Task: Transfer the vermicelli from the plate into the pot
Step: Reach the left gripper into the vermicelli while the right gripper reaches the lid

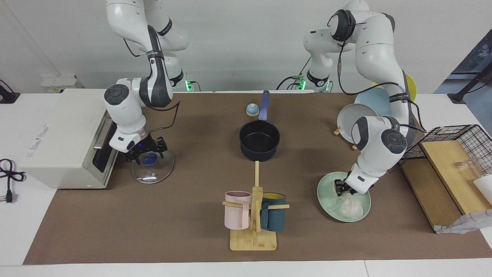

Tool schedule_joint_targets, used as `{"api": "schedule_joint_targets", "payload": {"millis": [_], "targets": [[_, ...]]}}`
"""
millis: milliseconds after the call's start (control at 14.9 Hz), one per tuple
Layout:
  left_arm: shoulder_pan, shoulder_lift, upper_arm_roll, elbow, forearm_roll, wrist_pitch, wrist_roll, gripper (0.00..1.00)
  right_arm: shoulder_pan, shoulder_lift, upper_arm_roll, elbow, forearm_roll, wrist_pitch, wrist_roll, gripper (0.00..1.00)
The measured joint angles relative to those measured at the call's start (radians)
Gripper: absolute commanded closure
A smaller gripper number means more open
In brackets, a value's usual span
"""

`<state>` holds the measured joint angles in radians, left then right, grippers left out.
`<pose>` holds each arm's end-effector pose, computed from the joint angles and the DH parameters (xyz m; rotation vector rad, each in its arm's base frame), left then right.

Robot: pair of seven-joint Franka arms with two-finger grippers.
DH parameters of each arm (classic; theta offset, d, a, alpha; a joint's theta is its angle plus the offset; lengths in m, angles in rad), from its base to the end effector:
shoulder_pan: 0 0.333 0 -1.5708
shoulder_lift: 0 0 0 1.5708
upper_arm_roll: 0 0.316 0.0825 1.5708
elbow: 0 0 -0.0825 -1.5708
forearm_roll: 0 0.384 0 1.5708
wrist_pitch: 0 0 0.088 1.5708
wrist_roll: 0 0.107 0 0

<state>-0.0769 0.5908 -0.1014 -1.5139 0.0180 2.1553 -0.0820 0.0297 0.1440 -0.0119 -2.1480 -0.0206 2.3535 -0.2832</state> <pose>0.7012 -0.1138 0.3243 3.0905 -0.1349 0.0740 0.5642 0.0098 0.3409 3.0769 0.4891 0.0915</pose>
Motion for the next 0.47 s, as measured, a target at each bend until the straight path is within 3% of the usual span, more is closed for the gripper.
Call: {"api": "schedule_joint_targets", "payload": {"millis": [202,471], "targets": [[0.003,-0.003,0.002,0.018,0.0,-0.013,0.0,1.0,-0.001,0.0,-0.001,0.0,0.0,0.001,-0.004,0.04],[0.007,-0.067,0.005,0.099,-0.086,-0.203,-0.009,1.0,-0.012,0.02,-0.001,-0.002,0.0,0.011,-0.015,0.04]]}}
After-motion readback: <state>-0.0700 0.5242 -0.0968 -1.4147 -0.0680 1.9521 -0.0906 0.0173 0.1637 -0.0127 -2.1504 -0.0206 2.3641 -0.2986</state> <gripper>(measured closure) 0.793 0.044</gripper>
